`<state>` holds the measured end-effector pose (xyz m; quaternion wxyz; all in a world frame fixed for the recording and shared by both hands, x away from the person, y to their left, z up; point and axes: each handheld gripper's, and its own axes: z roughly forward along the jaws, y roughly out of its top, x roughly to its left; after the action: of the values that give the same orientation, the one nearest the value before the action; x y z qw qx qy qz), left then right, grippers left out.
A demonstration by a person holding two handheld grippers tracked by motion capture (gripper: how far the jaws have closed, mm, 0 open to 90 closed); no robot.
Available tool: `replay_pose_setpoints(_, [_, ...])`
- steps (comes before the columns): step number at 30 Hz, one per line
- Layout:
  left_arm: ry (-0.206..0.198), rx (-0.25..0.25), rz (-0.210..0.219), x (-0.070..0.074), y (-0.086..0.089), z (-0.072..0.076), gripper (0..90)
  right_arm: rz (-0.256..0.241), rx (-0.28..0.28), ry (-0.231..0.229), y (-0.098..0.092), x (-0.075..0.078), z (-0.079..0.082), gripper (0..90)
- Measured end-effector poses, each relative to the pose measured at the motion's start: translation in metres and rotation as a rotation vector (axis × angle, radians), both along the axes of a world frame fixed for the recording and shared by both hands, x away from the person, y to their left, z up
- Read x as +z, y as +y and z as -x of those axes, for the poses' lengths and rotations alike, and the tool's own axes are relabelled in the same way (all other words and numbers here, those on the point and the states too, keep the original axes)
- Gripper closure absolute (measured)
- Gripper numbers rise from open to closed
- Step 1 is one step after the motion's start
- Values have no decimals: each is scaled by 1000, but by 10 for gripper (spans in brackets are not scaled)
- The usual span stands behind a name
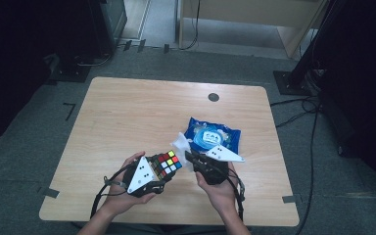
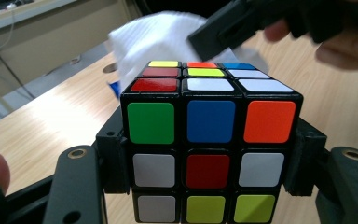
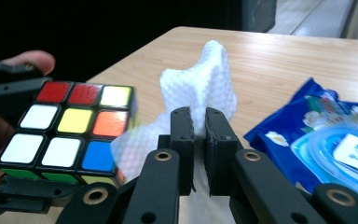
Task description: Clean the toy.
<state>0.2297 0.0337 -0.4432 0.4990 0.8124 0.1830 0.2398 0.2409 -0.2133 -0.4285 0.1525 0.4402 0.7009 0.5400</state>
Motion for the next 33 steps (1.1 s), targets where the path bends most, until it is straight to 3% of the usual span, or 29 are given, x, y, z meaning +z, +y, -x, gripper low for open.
replay_pose_setpoints(2, [10,12,-6,-2,1,-3,345,-22,3,-23,-3,5,3,844])
replay_pose_setpoints(8, [4,38,-27,-4,1,-4,345,-76,142,-98,17,30,25,843])
replay_pose_setpoints(11, [-2,36,-40,-4,-1,-2,345,-126,212,-84,28,34,31,843])
replay_pose_setpoints(14, [-7,23,-32,-3,-3,0,345,-139,244,-46,36,29,31,843])
replay_pose_setpoints(18, [-18,17,-32,-1,-4,2,345,-133,234,-16,39,16,26,843])
replay_pose_setpoints(25, [-18,0,-16,-1,-2,2,346,-96,199,-62,38,12,24,844])
replay_pose_setpoints(28, [-23,-7,-14,-1,-3,4,345,-100,157,-47,29,10,19,844])
replay_pose_setpoints(31, [-23,-8,-27,-2,-4,4,345,-71,104,-39,21,6,12,845])
replay_pose_setpoints(33, [-14,-18,5,-1,-3,4,346,-31,52,-20,14,1,6,845])
